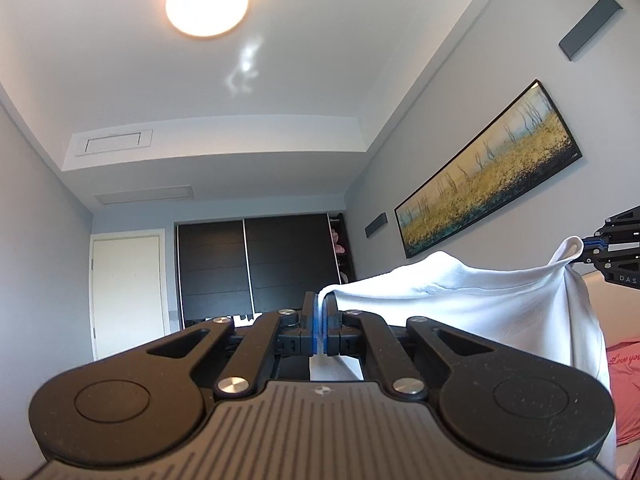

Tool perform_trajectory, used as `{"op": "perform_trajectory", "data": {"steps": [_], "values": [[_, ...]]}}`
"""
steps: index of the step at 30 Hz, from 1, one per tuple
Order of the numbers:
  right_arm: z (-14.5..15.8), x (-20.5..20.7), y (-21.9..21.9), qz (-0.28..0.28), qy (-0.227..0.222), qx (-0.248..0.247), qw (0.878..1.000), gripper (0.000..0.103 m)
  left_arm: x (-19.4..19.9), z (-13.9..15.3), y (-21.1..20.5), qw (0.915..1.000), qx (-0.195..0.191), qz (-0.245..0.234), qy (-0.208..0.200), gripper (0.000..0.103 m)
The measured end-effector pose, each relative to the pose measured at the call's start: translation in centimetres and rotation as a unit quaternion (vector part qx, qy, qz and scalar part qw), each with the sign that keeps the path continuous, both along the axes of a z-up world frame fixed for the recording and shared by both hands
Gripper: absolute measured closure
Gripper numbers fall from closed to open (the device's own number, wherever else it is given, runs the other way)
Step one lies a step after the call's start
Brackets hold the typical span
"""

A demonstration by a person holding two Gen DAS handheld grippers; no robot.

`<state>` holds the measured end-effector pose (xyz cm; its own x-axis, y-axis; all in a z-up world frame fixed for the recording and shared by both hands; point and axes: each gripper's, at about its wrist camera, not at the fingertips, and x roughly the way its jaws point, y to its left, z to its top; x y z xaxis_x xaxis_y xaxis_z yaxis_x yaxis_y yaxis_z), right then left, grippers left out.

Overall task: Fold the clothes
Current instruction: 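Lift the white T-shirt high with both tools, spreading it open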

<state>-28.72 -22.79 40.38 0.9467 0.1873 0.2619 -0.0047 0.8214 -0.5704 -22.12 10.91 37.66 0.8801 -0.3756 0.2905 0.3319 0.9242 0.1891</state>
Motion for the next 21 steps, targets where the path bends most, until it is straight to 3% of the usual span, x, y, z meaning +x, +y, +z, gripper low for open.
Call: {"op": "perform_trajectory", "data": {"steps": [5,9,15,21], "values": [[0.4,1.3,0.3,-0.003,-0.007,-0.005,1.000,0.097,1.4,0.4,-0.3,1.0000,0.008,0.004,-0.003,0.103],[0.4,4.5,0.5,-0.003,0.008,0.000,1.000,0.097,5.2,0.0,-1.2,0.9996,0.013,0.017,0.021,0.103],[-1.1,13.3,0.7,-0.009,0.061,0.010,0.998,0.097,14.8,-2.0,-2.1,0.9941,0.022,0.033,0.101,0.103],[-5.9,24.8,0.8,-0.026,0.150,0.012,0.988,0.096,25.8,-7.2,-3.1,0.9781,0.054,0.056,0.193,0.103]]}}
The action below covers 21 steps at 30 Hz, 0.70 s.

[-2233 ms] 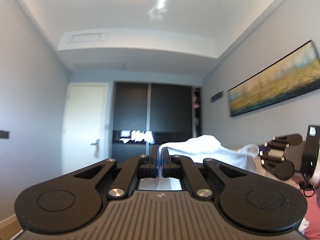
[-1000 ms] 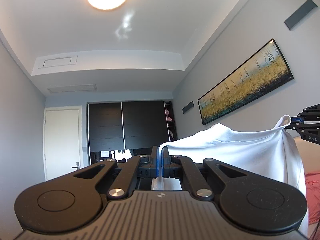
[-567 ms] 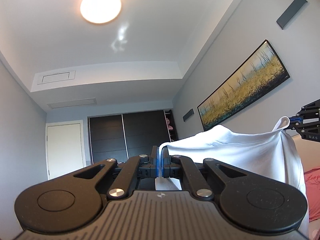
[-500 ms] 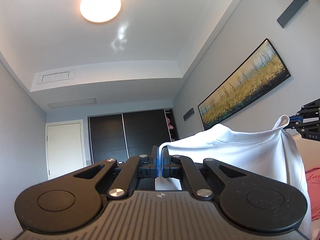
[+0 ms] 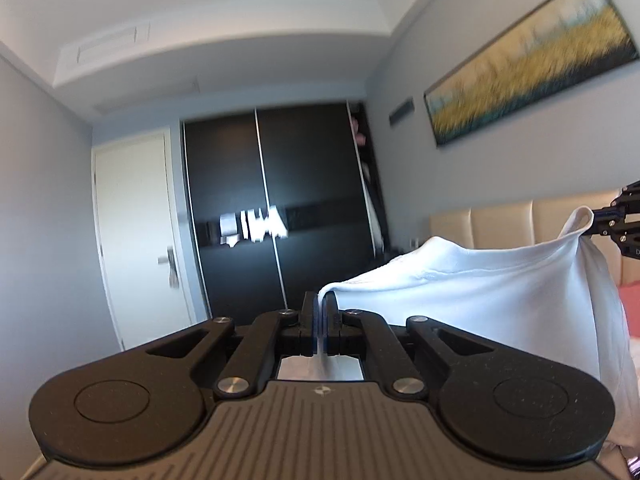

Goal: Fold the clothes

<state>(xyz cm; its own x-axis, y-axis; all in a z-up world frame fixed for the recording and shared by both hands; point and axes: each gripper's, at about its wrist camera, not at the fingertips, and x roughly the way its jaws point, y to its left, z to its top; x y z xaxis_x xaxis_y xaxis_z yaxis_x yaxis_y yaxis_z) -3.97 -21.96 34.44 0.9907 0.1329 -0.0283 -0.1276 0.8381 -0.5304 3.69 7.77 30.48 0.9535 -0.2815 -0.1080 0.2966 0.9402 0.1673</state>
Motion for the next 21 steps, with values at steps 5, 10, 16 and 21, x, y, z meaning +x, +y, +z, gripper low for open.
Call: {"op": "perform_trajectory", "data": {"steps": [5,10,16,21], "values": [[-6.0,8.9,-0.2,-0.014,0.076,0.001,0.997,0.096,7.1,-6.1,-0.9,0.9976,0.012,0.006,0.068,0.103],[-10.1,13.2,-1.6,-0.038,0.089,0.029,0.995,0.099,10.7,-10.3,-0.5,0.9939,0.014,0.012,0.109,0.103],[-13.5,16.0,-3.2,-0.046,0.147,0.052,0.987,0.098,14.2,-14.6,-0.5,0.9852,0.054,0.024,0.161,0.103],[-19.9,18.6,-3.1,-0.036,0.240,0.056,0.969,0.096,17.2,-18.2,1.5,0.9747,0.050,0.062,0.209,0.103]]}}
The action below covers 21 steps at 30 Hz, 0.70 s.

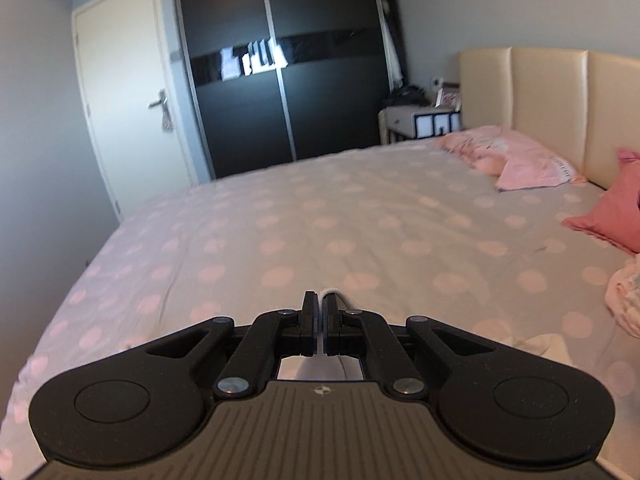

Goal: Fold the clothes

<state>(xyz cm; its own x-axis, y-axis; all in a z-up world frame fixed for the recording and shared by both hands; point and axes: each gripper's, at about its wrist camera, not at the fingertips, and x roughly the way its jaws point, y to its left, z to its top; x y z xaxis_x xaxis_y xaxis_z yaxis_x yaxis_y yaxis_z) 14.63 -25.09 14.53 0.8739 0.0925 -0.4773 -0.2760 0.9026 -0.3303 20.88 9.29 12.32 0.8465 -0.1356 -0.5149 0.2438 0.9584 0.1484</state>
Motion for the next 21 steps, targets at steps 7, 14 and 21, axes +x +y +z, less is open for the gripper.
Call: {"op": "perform_trajectory", "data": {"steps": [7,14,21], "values": [[-10.6,4.5,1.5,0.077,0.112,-0.012,0.991,0.065,2.1,-2.9,3.3,0.9991,0.003,0.034,0.025,0.103],[-16.5,9.4,4.4,0.147,0.139,-0.054,0.978,0.055,4.2,-4.6,4.7,0.9981,0.009,0.044,0.043,0.103],[-19.3,11.5,7.6,0.270,0.119,-0.129,0.947,0.045,5.8,-5.6,5.5,0.9975,0.003,0.045,0.054,0.103]]}}
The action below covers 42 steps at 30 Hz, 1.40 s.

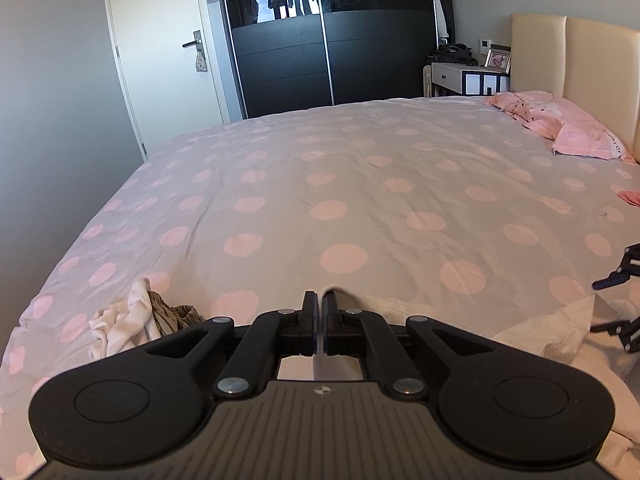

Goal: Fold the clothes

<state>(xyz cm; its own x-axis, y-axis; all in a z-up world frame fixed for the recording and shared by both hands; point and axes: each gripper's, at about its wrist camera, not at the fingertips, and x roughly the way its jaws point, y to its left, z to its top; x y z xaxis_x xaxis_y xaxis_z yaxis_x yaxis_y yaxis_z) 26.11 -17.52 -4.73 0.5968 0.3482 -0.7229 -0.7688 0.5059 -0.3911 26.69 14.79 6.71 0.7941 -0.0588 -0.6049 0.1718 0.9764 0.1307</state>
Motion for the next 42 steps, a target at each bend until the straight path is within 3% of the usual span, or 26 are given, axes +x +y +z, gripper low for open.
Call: {"op": "perform_trajectory", "data": {"steps": [3,5,11,15,17,18,22,27,32,36,42], "values": [[0.4,-1.2,1.6,0.083,-0.010,-0.001,0.996,0.036,0.3,-0.1,-0.1,1.0000,-0.001,-0.004,0.001,0.103],[0.8,-1.8,2.6,0.120,-0.016,0.001,0.993,0.036,0.4,-0.3,-0.1,1.0000,0.001,-0.006,0.000,0.103],[1.7,-0.8,5.6,0.148,-0.010,0.005,0.989,0.039,0.3,-0.5,0.3,1.0000,0.001,-0.002,0.006,0.103],[0.4,0.2,6.9,0.153,0.007,-0.022,0.988,0.077,0.0,-0.5,0.4,1.0000,-0.001,-0.001,0.008,0.103],[-0.1,0.2,7.1,0.155,0.009,-0.032,0.987,0.083,-0.2,-0.4,0.5,1.0000,-0.004,-0.001,0.007,0.103],[-0.2,0.1,6.9,0.153,0.010,-0.032,0.988,0.093,-0.3,-0.4,0.6,1.0000,-0.005,0.000,0.006,0.103],[1.3,-1.2,5.8,0.131,-0.002,-0.012,0.991,0.095,-1.1,0.1,0.8,0.9999,-0.014,0.001,-0.001,0.103],[6.3,-4.6,3.4,0.088,-0.047,0.022,0.995,0.095,-3.6,2.3,0.6,0.9986,-0.042,-0.007,-0.030,0.103],[13.7,-10.5,-0.1,0.013,-0.115,0.051,0.992,0.095,-8.1,5.8,-0.7,0.9931,-0.075,-0.035,-0.083,0.103],[19.3,-16.8,-3.1,-0.056,-0.175,0.061,0.981,0.095,-13.3,9.0,-2.3,0.9825,-0.101,-0.068,-0.141,0.103],[27.0,-26.6,-6.4,-0.130,-0.260,0.086,0.953,0.096,-21.8,14.7,-2.7,0.9631,-0.139,-0.104,-0.205,0.103]]}}
